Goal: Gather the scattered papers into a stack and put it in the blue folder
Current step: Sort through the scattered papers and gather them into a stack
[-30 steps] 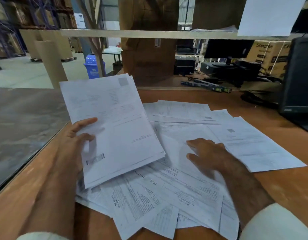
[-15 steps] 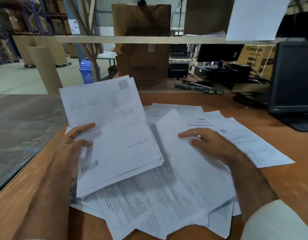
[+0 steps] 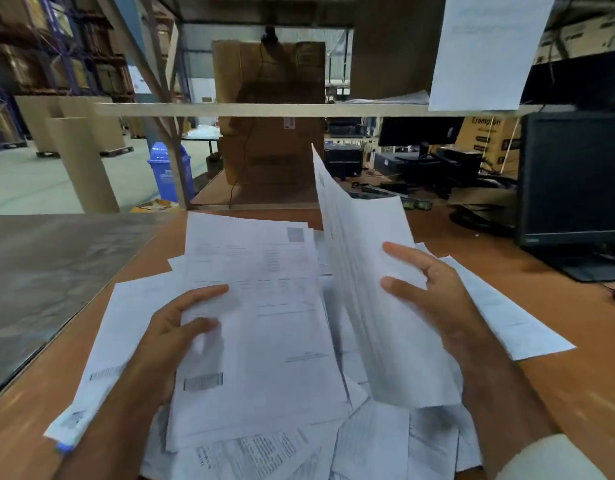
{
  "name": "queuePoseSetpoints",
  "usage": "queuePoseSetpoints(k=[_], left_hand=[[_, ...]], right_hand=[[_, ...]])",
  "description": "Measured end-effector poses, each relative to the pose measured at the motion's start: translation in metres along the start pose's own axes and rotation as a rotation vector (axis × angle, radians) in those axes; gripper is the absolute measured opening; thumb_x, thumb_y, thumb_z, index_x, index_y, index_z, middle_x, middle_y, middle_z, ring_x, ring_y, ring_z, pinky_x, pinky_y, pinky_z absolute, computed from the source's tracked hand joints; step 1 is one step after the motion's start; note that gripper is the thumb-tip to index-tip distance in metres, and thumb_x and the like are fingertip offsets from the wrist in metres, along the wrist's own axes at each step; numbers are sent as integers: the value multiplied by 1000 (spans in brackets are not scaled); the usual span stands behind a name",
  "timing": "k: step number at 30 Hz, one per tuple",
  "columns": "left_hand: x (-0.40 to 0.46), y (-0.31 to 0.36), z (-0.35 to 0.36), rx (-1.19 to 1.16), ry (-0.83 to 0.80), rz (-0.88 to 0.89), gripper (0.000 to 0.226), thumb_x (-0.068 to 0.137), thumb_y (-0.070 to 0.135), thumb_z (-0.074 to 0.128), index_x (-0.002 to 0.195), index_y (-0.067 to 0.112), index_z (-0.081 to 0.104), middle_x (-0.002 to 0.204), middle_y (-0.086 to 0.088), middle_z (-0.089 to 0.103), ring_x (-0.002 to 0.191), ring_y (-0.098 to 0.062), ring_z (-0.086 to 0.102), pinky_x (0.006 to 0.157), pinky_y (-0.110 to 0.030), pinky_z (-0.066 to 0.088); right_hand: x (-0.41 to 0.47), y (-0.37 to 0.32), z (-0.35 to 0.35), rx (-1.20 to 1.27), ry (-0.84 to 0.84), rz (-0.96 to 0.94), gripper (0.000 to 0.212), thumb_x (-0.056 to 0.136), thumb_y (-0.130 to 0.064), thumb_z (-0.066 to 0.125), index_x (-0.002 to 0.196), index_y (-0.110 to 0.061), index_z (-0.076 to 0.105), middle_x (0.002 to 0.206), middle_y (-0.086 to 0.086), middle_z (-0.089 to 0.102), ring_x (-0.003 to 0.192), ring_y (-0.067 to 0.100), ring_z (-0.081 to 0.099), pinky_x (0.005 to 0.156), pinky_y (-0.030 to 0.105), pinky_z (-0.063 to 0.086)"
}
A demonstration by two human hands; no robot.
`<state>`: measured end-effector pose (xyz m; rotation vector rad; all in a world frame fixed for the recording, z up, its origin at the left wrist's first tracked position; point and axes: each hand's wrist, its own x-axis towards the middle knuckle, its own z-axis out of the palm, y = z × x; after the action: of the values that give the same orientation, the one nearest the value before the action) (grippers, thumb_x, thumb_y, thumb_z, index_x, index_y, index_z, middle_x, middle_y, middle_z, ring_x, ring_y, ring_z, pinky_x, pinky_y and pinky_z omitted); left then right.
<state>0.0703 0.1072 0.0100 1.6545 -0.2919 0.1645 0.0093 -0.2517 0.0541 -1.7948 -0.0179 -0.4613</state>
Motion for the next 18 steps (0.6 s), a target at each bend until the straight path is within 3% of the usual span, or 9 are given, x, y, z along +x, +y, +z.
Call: queuePoseSetpoints(k=[2, 5, 8, 10, 14, 17, 18], left_hand=[[-5, 6, 15, -23, -54, 42, 37, 97, 9, 63, 129, 27, 70, 138, 16, 65, 127, 1, 58, 98, -13, 49], [-10, 15, 29, 11, -71, 19, 45, 94, 33, 61, 137, 43, 60, 142, 30, 54, 132, 3, 51, 106, -23, 41], [-13, 26, 35, 130, -24, -1, 60, 82, 42, 62, 140, 51, 49, 146, 31, 40, 133, -1, 38, 111, -34, 31], [-15, 29, 37, 144, -34, -2, 67, 78, 41, 67, 140, 55, 44, 143, 32, 37, 128, 0, 39, 107, -33, 34], [-11, 18, 35, 99, -103, -33, 62, 89, 21, 73, 135, 58, 53, 140, 31, 50, 115, -3, 57, 78, -18, 52], [-11, 13, 32, 72, -68, 12, 55, 98, -2, 58, 126, 45, 66, 134, 36, 56, 117, 12, 55, 89, -19, 47], [-12, 15, 32, 35, -58, 16, 57, 97, -7, 54, 124, 41, 69, 130, 39, 57, 114, 20, 53, 91, -17, 45]], right_hand=[[0, 12, 23, -196, -68, 4, 55, 78, -26, 86, 129, -36, 67, 131, -26, 63, 120, -17, 52, 104, 20, 43], [-2, 31, 51, -287, -58, -8, 59, 79, -27, 86, 134, -30, 64, 136, -20, 60, 120, -8, 52, 100, -1, 34], [-3, 40, 70, -300, -17, 6, 64, 80, -26, 85, 139, -26, 59, 140, -17, 55, 124, -5, 47, 92, -9, 26], [-4, 42, 78, -301, -17, 11, 66, 81, -28, 84, 140, -29, 55, 139, -18, 50, 124, -5, 45, 91, -8, 26], [-8, 38, 85, -315, -62, -42, 67, 81, -26, 84, 139, -37, 53, 133, -19, 48, 113, -17, 46, 99, 3, 38], [-9, 35, 81, -252, -93, -58, 71, 80, -27, 85, 141, -42, 51, 138, -17, 44, 115, -32, 34, 92, -6, 29], [-8, 33, 78, -197, -101, -41, 72, 81, -30, 85, 141, -46, 50, 142, -19, 42, 120, -30, 32, 95, -4, 29]])
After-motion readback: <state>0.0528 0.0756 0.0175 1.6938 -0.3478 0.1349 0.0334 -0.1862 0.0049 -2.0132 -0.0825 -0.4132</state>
